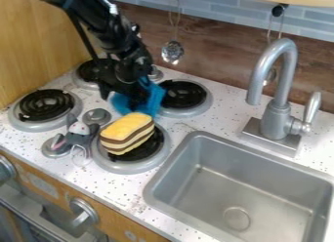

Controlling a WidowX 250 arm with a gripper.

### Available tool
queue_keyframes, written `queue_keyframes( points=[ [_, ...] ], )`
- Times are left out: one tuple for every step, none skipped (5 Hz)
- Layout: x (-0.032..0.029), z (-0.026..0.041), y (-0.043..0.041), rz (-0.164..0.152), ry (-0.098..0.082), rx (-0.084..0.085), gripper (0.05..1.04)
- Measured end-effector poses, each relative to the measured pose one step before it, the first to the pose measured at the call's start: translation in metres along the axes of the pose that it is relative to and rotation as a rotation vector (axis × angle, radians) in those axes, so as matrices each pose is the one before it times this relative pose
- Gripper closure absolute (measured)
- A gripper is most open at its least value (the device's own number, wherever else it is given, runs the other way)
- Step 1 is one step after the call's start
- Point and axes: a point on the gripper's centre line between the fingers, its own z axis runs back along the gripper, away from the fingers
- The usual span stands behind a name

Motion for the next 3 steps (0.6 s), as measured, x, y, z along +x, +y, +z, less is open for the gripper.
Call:
queue_keyframes(
  points=[
    [0.00588, -0.0036, 0.0071, 0.0222, -0.0031, 0.0171, 0.082],
    [0.00104, -0.00067, 0.00168, 0.0047, -0.0026, -0.004, 0.083],
    [-0.0009, -0.00022, -0.00561, -0.0116, -0.0082, -0.0301, 0.082]
  ],
)
